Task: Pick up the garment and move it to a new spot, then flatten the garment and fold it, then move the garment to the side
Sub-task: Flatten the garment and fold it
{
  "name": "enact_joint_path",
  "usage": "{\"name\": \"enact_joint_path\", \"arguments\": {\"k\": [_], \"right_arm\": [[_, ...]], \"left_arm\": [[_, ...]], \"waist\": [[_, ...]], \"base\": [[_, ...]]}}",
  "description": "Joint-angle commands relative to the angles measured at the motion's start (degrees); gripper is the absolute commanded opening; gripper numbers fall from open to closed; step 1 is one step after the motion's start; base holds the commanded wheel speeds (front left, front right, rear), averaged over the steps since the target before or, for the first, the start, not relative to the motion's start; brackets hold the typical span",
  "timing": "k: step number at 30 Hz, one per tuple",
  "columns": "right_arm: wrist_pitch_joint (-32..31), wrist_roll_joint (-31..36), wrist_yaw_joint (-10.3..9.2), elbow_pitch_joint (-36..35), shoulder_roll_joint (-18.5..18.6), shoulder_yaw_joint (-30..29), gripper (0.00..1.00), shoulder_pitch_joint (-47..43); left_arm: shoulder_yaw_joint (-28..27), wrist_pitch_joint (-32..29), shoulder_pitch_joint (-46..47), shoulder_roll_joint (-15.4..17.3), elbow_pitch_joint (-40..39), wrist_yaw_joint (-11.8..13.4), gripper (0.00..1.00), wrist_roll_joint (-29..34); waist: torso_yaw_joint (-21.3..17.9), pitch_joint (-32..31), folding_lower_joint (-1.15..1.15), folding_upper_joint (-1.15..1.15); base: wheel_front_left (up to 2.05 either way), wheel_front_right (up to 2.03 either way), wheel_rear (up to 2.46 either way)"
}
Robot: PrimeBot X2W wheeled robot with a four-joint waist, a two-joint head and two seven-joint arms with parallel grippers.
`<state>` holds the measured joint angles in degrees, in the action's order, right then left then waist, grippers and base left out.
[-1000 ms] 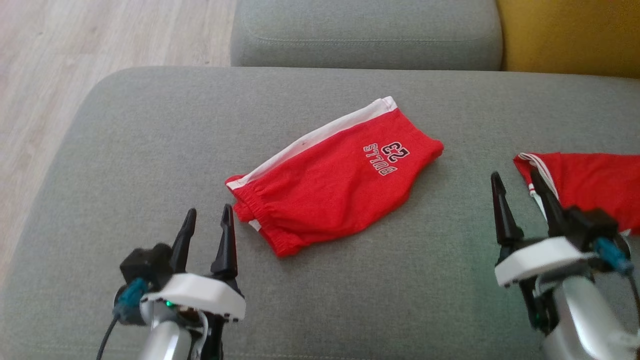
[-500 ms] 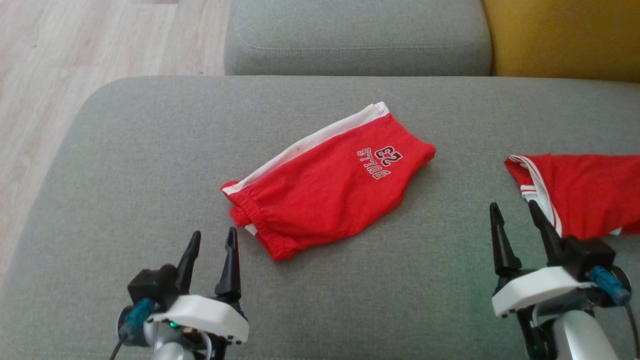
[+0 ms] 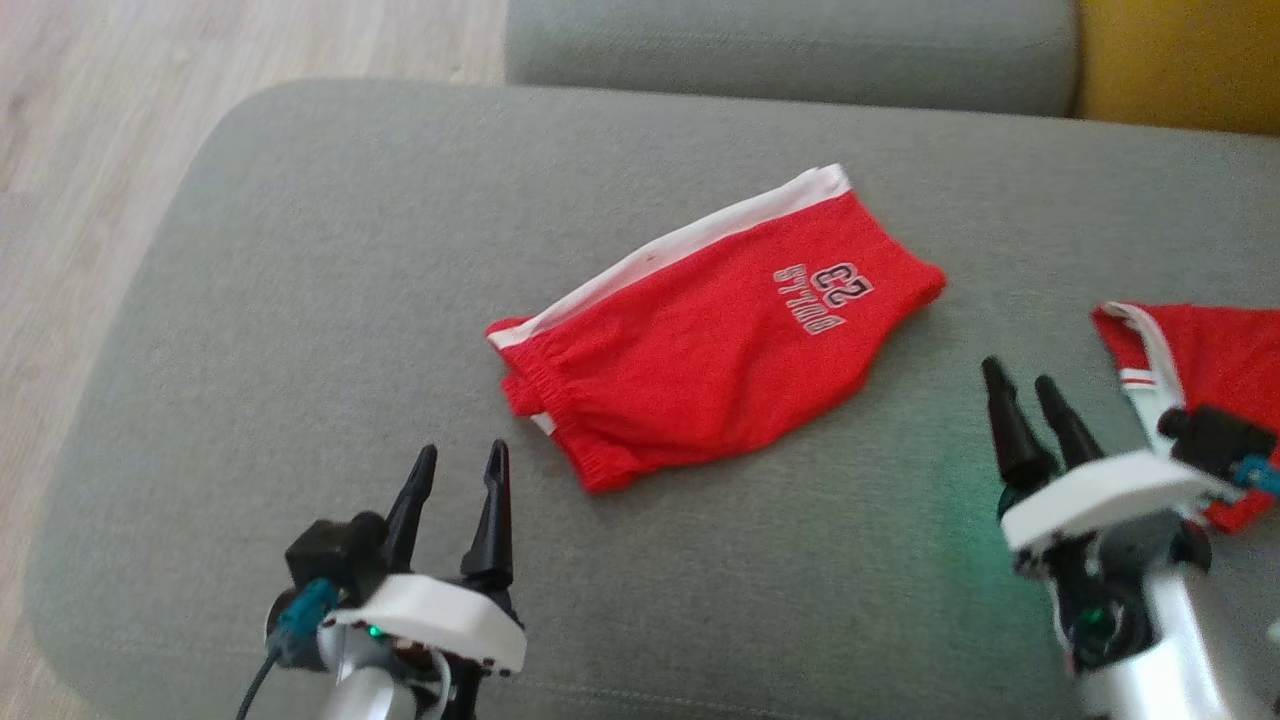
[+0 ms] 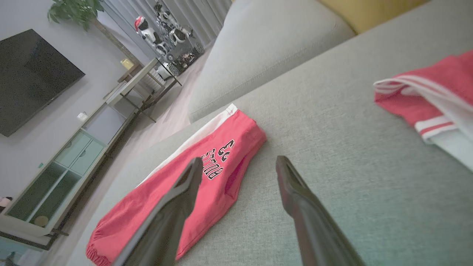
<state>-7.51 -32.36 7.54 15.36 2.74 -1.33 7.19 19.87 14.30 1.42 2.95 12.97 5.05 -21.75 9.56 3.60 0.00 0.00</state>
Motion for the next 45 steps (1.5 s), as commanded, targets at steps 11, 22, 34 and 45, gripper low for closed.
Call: {"name": "enact_joint_path", "arguments": {"k": [11, 22, 34, 45], "right_arm": [[-10.23, -11.47, -0.05, 17.18, 0.14, -8.33, 1.00, 18.08], [-11.53, -0.72, -0.05, 34.36, 1.85, -19.30, 1.00, 28.91], [-11.44, 5.24, -0.05, 41.90, 1.16, -19.18, 0.00, 36.51], [-6.13, -2.28, -0.05, 36.13, 0.57, -17.67, 0.00, 34.56]], "left_arm": [[4.16, 0.70, 5.98, -0.07, -0.57, 1.69, 1.00, -1.42], [7.19, 0.70, 7.54, -0.07, -1.80, 2.92, 1.00, -3.02], [7.27, 0.70, 8.55, -0.07, -2.58, 3.39, 1.00, -4.48], [7.45, 0.70, 8.67, -0.07, -2.54, 3.26, 1.00, -4.38]], "waist": [[9.60, 6.66, 0.00, 0.00], [14.78, 8.59, 0.00, 0.00], [15.12, 9.36, 0.00, 0.00], [12.87, 8.65, 0.00, 0.00]], "base": [[0.00, 0.00, 0.00], [0.00, 0.00, 0.00], [0.00, 0.00, 0.00], [0.00, 0.00, 0.00]]}}
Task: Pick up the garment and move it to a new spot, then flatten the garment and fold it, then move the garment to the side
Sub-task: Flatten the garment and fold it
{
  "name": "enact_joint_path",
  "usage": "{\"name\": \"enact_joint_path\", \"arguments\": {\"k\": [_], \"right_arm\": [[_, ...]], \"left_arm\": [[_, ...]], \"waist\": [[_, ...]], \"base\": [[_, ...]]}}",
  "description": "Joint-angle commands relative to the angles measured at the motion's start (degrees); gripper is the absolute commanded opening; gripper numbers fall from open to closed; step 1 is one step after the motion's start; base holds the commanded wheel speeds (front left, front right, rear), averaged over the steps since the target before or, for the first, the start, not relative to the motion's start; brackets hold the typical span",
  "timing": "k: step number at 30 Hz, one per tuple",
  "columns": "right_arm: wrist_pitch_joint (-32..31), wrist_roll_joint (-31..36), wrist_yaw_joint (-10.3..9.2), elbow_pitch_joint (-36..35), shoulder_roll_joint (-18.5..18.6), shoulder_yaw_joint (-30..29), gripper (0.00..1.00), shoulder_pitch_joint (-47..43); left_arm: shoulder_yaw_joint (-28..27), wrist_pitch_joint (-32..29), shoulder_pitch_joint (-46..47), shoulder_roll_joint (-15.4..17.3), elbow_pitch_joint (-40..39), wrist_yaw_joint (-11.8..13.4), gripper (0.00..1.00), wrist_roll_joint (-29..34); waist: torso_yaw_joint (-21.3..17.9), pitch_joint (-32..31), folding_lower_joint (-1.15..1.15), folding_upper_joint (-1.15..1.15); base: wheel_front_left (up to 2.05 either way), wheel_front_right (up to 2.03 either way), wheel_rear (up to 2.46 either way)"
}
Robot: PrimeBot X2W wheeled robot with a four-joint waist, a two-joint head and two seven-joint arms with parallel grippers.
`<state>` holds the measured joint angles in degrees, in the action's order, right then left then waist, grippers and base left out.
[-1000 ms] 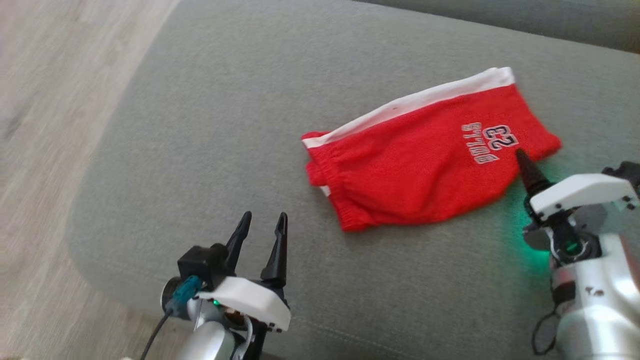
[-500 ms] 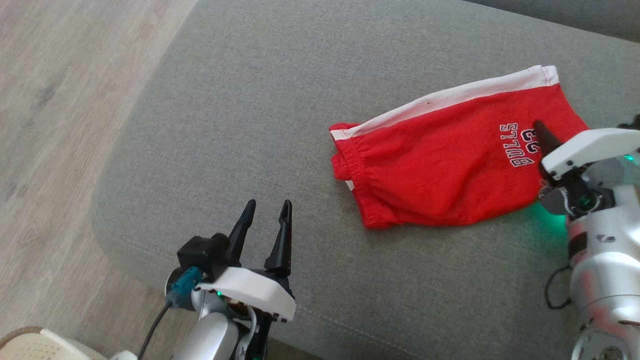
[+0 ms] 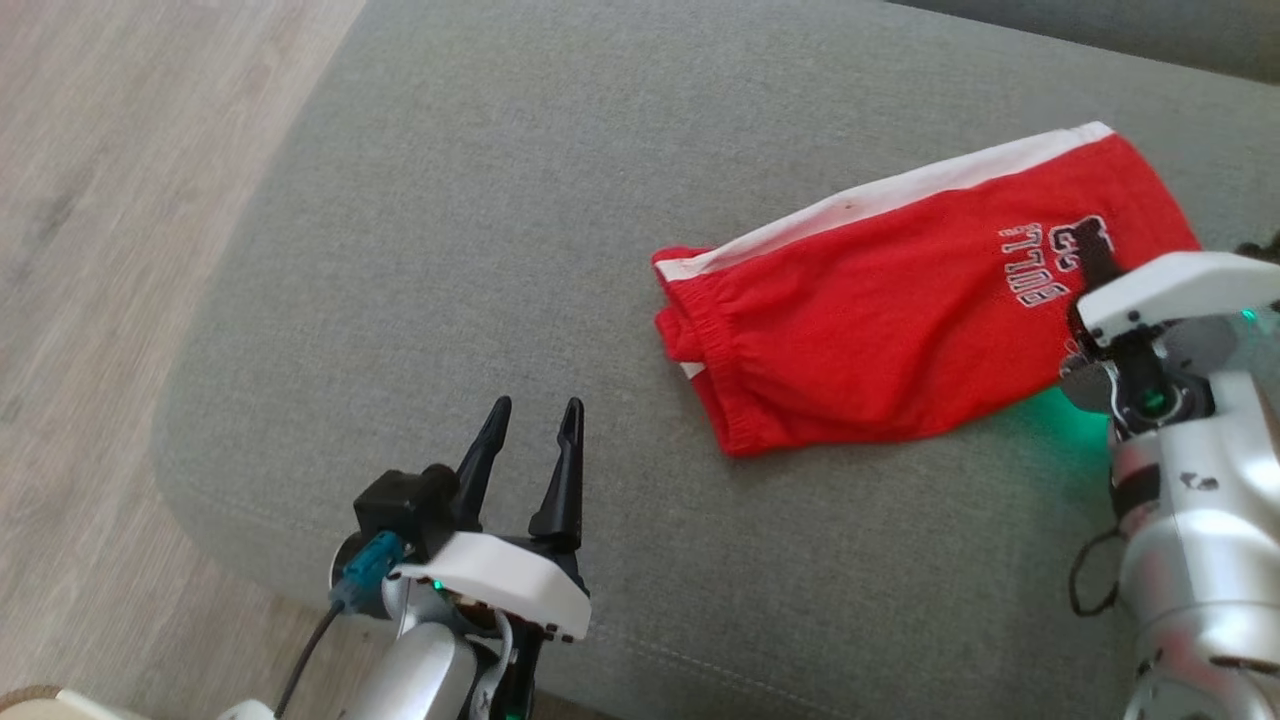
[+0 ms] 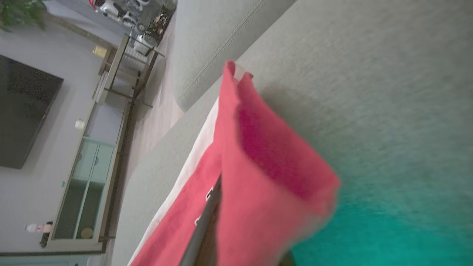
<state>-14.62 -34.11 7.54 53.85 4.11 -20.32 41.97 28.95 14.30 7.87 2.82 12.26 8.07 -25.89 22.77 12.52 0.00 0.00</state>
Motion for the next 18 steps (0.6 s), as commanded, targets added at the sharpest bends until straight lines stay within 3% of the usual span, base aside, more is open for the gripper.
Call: {"name": "enact_joint_path", "arguments": {"k": [1, 13, 18], "right_arm": [[1.45, -0.95, -0.05, -2.96, -0.78, 1.34, 0.00, -0.81], [6.86, -2.97, -0.05, -8.29, -1.16, -7.47, 0.00, -10.41], [7.46, -3.21, -0.05, -8.87, -1.21, -3.27, 0.00, -12.87]], "left_arm": [[-1.71, 0.70, 2.17, 0.06, -1.78, 0.25, 1.00, -0.23], [-2.59, 0.70, 0.46, 0.06, -0.69, -0.40, 1.00, 0.63], [-2.96, 0.70, -0.16, 0.06, -0.57, -0.52, 1.00, 0.85]], "waist": [[-0.59, -0.47, 0.00, 0.00], [-4.56, -4.40, 0.00, 0.00], [-6.25, -4.79, 0.00, 0.00]], "base": [[0.00, 0.00, 0.00], [0.00, 0.00, 0.00], [0.00, 0.00, 0.00]]}}
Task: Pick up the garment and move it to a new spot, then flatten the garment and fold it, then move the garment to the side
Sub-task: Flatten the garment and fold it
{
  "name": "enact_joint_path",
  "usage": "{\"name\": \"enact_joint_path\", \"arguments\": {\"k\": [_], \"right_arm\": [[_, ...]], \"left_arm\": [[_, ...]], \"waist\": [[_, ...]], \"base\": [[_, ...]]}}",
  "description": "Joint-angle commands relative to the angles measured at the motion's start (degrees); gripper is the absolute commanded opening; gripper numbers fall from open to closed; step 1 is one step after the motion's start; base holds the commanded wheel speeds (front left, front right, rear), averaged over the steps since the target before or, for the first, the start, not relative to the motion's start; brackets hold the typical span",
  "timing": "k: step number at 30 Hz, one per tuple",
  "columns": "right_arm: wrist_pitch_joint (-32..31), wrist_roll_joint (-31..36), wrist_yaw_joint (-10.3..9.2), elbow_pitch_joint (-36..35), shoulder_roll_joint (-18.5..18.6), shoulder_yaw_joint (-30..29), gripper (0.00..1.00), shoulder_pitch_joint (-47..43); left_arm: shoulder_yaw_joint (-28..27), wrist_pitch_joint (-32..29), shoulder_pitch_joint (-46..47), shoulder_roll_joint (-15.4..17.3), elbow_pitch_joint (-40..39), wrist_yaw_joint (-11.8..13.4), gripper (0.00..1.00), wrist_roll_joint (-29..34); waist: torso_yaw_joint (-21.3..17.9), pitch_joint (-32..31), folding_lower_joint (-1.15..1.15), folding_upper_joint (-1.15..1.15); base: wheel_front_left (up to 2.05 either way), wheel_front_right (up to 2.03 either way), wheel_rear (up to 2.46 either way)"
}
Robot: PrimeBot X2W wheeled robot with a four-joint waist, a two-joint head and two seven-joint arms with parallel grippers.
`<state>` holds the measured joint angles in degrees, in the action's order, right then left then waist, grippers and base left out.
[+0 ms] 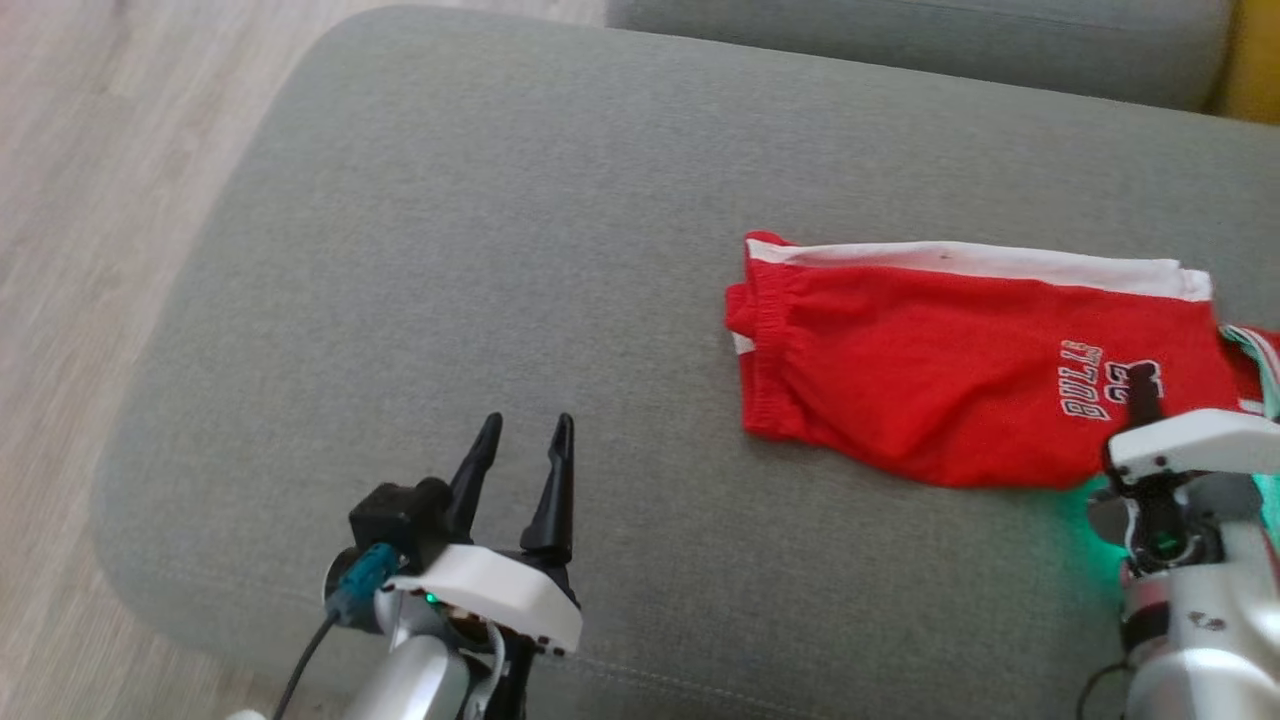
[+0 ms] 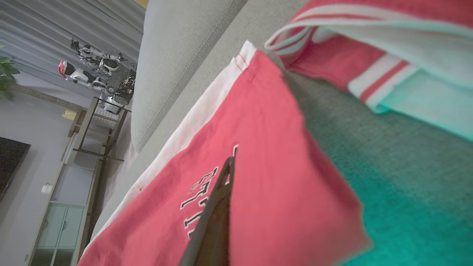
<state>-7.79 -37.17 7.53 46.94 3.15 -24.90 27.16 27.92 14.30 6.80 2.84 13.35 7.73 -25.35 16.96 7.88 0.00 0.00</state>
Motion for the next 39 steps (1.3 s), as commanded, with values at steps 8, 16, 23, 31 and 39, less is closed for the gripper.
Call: {"name": "enact_joint_path", "arguments": {"k": [8, 16, 23, 31, 39], "right_arm": [[6.90, -4.12, -0.04, -0.48, -0.26, 11.44, 0.00, 5.53], [11.50, -14.79, -0.04, -9.23, -0.26, 29.57, 0.00, 2.65], [10.40, -17.42, -0.04, -11.79, -0.27, 40.42, 0.00, -0.43], [10.72, -15.94, -0.04, -8.28, -0.27, 45.85, 0.82, -0.43], [13.81, -8.74, -0.04, -7.73, 0.57, 54.23, 1.00, 0.05]], "left_arm": [[-1.31, 0.70, 1.32, 0.04, -0.70, -0.80, 1.00, 0.84], [-1.58, 0.70, 0.58, 0.04, -0.37, -1.04, 1.00, 0.39], [-1.94, 0.70, -0.34, 0.04, -0.71, -0.81, 1.00, -0.54], [-1.49, 0.70, -0.68, 0.04, -0.63, -0.69, 1.00, -0.84], [-1.34, 0.70, -0.93, 0.04, -0.74, -0.64, 1.00, -1.18]], "waist": [[-1.08, -0.82, 0.00, 0.00], [1.56, -2.75, 0.00, 0.00], [3.92, -3.04, 0.00, 0.00], [5.84, -3.15, 0.00, 0.00], [6.64, -3.18, 0.00, 0.00]], "base": [[0.00, 0.00, 0.00], [0.00, 0.00, 0.00], [0.00, 0.00, 0.00], [0.00, 0.00, 0.00], [0.00, 0.00, 0.00]]}}
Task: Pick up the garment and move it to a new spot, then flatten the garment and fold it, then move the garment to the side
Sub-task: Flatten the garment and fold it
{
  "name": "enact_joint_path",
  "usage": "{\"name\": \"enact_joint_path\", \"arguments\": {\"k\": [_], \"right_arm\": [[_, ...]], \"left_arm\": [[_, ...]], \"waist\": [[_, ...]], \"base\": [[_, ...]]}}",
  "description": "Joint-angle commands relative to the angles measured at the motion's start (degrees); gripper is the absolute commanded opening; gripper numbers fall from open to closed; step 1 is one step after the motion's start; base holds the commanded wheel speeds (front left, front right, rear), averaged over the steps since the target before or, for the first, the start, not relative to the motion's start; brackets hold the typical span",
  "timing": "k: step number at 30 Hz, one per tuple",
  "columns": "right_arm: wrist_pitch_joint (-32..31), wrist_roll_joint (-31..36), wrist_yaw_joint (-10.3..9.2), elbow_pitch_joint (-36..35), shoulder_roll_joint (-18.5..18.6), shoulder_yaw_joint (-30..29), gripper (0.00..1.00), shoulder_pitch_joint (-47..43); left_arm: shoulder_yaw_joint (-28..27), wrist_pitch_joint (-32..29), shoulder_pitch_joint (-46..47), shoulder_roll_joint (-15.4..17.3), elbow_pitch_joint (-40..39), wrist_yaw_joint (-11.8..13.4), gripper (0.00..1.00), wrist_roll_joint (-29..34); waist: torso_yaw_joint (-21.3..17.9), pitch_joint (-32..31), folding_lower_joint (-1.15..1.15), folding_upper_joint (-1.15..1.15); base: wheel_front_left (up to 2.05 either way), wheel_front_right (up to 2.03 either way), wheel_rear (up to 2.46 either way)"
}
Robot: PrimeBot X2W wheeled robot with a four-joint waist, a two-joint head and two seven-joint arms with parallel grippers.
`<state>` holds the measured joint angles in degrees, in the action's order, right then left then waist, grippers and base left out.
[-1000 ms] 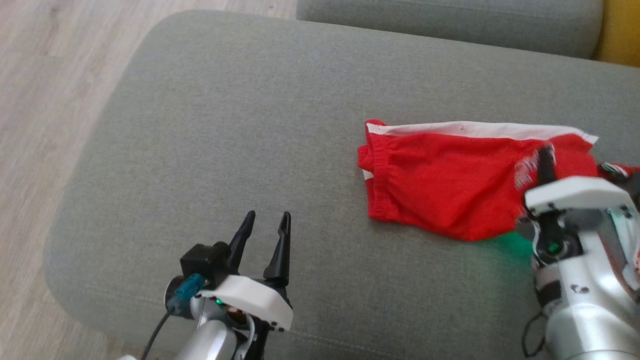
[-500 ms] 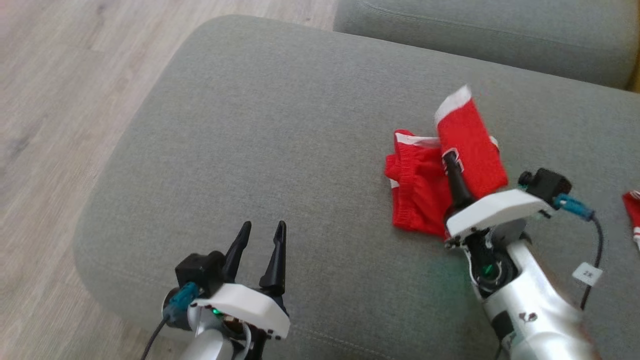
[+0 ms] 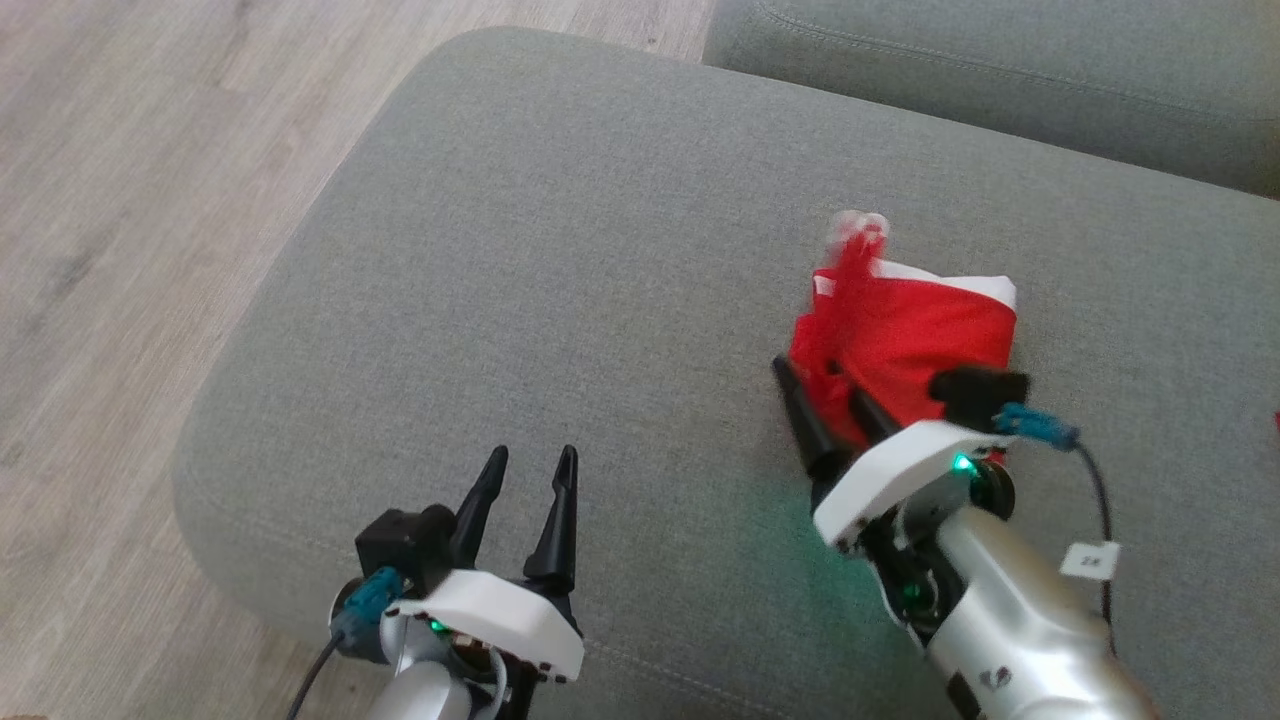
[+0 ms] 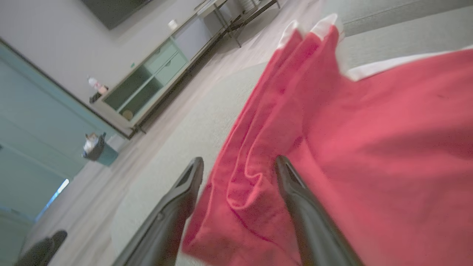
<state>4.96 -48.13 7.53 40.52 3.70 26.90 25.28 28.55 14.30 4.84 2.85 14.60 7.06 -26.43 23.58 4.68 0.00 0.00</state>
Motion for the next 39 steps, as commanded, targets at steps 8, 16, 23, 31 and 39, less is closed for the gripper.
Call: {"name": "enact_joint_path", "arguments": {"k": [8, 16, 23, 31, 39], "right_arm": [[0.85, 5.27, -0.04, 3.17, -0.13, 7.15, 1.00, 1.81], [2.04, 2.83, -0.04, 0.80, 0.06, 8.72, 1.00, 2.74], [7.77, 10.53, -0.04, -3.68, 7.40, 2.93, 1.00, 2.00], [9.91, 33.15, -0.04, -12.02, 8.01, -12.66, 1.00, -5.49], [10.01, 44.37, -0.04, -25.29, 1.49, -24.42, 1.00, -16.21]], "left_arm": [[-2.15, 0.70, 1.02, 0.03, -1.81, -0.08, 1.00, 0.24], [-3.44, 0.70, 0.71, 0.03, -1.94, -0.23, 1.00, 0.95], [-7.49, 0.70, 0.65, 0.03, -4.94, -0.33, 1.00, 0.40], [-9.90, 0.70, 0.43, 0.03, -6.73, -0.63, 1.00, 4.63], [-13.74, 0.70, -1.65, 0.03, -8.53, -0.90, 1.00, 4.20]], "waist": [[-0.19, -0.11, 0.00, 0.00], [-3.71, -1.11, 0.00, 0.00], [-9.48, -2.97, 0.00, 0.00], [-14.34, -2.84, 0.00, 0.00], [-18.34, -3.05, 0.00, 0.00]], "base": [[0.00, 0.00, 0.00], [0.00, 0.00, 0.00], [0.00, 0.00, 0.00], [0.00, 0.00, 0.00], [0.00, 0.00, 0.00]]}}
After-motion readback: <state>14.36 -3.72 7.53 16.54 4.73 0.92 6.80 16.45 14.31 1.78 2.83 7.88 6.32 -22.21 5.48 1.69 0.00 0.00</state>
